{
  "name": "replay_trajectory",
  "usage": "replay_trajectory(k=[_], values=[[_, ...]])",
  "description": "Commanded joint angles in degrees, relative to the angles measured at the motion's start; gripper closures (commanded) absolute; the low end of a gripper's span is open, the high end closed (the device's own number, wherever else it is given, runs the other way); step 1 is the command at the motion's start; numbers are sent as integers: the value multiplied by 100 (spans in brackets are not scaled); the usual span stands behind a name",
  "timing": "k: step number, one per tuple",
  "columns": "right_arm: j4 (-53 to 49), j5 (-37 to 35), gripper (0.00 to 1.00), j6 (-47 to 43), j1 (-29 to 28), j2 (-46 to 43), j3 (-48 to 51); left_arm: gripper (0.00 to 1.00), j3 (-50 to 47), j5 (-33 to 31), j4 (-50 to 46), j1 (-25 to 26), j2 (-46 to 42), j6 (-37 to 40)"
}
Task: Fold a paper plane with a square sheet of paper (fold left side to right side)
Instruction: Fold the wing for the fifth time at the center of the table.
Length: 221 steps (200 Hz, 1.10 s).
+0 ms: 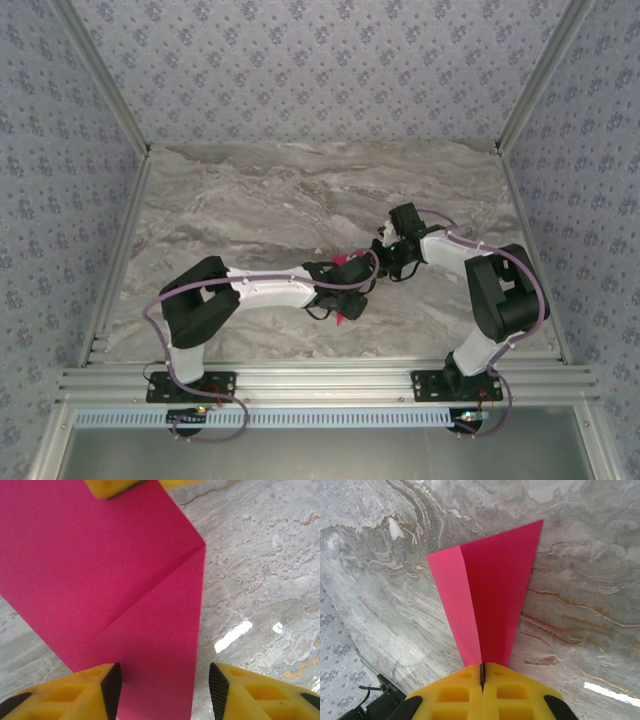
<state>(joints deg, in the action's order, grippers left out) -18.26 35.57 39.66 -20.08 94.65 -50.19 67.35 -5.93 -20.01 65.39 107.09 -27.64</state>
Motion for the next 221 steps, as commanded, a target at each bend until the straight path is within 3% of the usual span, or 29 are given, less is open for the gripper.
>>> replay_trajectory(k=[1, 125, 187, 221], values=[[-242, -111, 100, -1, -19, 97, -175, 54, 208, -77, -144, 77, 105, -13], [-486, -164, 97, -313, 30, 185, -297, 80, 191, -9, -145, 114, -3, -39], [-704, -363, 70, -698, 191, -169, -516, 95, 158, 175, -29, 40, -199, -108], [-812, -670, 46, -920, 533, -877, -466, 97, -71, 783, 434, -236, -416, -345]])
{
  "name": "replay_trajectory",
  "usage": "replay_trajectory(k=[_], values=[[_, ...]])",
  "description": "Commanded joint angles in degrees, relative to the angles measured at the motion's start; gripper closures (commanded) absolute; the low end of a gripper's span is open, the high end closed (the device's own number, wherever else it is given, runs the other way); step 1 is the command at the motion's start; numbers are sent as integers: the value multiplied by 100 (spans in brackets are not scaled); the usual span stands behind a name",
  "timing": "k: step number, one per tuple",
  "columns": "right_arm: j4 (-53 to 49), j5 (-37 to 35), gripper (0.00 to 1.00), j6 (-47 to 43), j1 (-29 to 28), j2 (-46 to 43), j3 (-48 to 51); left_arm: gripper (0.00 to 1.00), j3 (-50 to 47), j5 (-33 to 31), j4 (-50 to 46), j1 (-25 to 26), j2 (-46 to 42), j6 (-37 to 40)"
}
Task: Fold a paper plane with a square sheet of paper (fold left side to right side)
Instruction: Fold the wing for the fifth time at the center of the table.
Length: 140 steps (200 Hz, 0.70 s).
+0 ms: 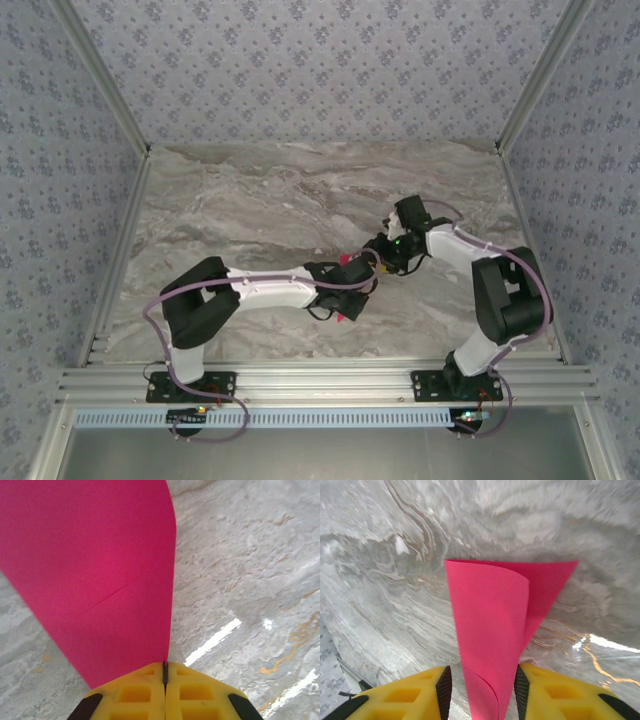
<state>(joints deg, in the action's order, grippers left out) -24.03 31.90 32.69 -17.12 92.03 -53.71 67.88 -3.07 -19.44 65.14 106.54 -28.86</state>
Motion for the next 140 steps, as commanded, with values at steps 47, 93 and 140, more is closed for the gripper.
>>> replay_trajectory(k=[47, 93, 140], values=[[159, -301, 22, -378, 761, -1554, 752, 97, -570, 1747, 1513, -688, -462, -816], [694, 36, 30, -554, 893, -1629, 1499, 99, -735, 2566, 2358, -936, -107, -1341], [2086, 458, 40, -412, 945, -1594, 2298, 100, -855, 3027, 3092, -1105, 177, -1869]])
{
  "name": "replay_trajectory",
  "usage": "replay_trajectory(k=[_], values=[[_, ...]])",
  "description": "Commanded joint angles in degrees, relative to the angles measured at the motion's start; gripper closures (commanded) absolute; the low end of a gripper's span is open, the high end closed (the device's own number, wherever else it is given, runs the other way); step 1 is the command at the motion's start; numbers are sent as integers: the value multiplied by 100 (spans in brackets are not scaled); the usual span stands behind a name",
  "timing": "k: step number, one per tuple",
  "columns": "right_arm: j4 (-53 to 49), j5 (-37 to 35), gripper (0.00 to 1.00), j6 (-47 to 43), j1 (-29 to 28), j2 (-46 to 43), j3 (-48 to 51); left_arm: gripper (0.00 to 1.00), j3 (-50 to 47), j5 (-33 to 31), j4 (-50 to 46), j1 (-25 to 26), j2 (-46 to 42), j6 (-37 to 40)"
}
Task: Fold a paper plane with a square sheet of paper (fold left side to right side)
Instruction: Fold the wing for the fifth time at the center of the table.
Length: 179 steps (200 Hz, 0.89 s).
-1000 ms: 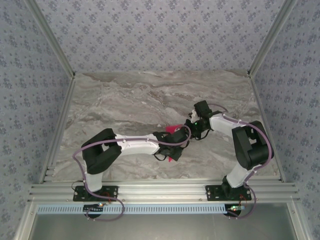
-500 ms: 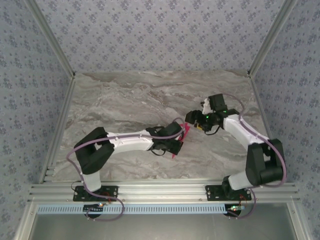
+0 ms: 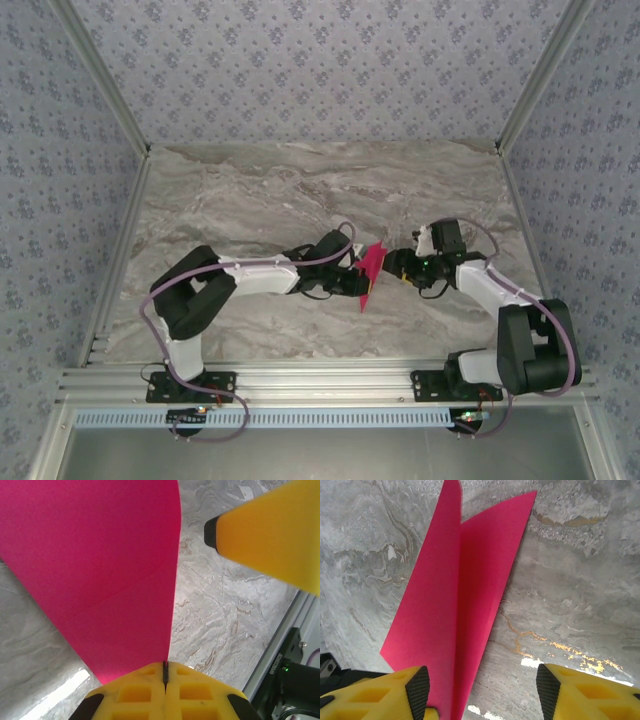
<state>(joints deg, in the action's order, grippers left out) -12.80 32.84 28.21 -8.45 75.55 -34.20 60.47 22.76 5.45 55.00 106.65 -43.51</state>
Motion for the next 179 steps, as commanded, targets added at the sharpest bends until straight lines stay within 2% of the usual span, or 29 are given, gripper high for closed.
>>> replay_trajectory(k=[1, 101, 179], values=[[994, 368, 40, 49, 79, 51, 358, 100, -114, 450, 617, -102, 173, -413], [2320, 701, 44, 321, 122, 531, 783, 100, -468, 896, 1952, -297, 558, -1346], [3019, 855, 49, 666, 49, 1176, 631, 100, -635, 879, 2234, -350, 597, -1547]])
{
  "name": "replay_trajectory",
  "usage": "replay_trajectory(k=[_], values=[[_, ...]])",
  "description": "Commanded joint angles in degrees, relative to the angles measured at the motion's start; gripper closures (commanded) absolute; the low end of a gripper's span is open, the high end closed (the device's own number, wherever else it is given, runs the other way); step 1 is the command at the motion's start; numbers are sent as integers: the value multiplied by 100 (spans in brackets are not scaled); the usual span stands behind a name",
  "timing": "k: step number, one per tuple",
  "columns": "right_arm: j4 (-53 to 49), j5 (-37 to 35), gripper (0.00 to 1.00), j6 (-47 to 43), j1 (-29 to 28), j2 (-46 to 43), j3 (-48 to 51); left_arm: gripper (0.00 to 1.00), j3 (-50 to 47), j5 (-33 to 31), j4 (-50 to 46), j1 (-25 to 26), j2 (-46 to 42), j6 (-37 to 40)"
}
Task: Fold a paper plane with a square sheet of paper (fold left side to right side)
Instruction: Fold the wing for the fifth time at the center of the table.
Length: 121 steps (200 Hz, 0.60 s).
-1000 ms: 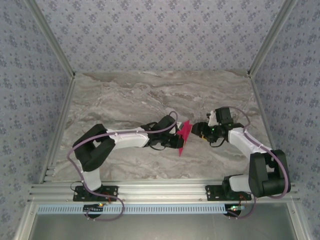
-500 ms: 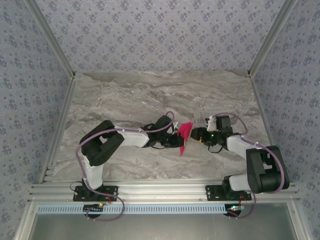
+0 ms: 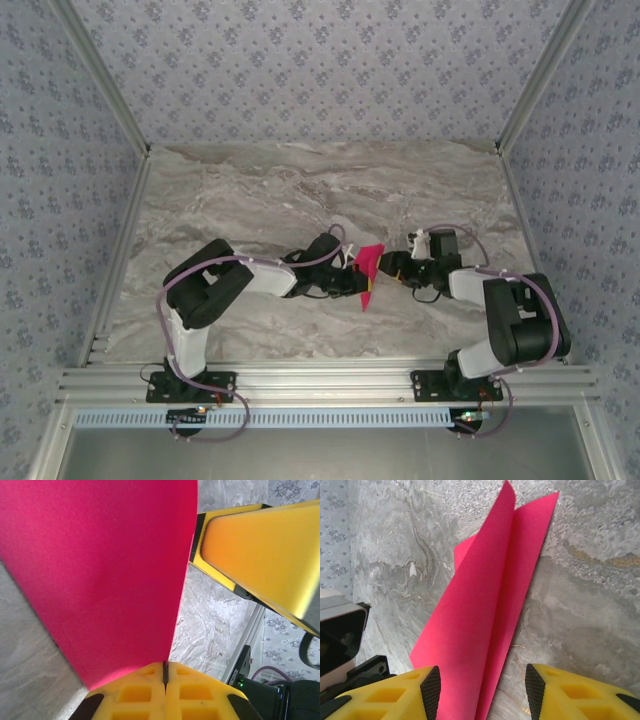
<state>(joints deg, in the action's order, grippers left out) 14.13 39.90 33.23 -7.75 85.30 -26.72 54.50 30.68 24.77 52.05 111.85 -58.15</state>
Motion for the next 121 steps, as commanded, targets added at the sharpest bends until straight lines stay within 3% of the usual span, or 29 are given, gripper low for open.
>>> replay_trajectory(k=[1, 65, 121], values=[[327, 149, 49, 165, -27, 213, -120, 100, -37, 88, 301, -55, 79, -82], [478, 49, 53, 374, -287, 700, -375, 100, -62, 35, 327, -61, 73, -125], [9, -239, 57, 333, -373, 888, -510, 98, -71, -22, 301, -63, 63, -125]])
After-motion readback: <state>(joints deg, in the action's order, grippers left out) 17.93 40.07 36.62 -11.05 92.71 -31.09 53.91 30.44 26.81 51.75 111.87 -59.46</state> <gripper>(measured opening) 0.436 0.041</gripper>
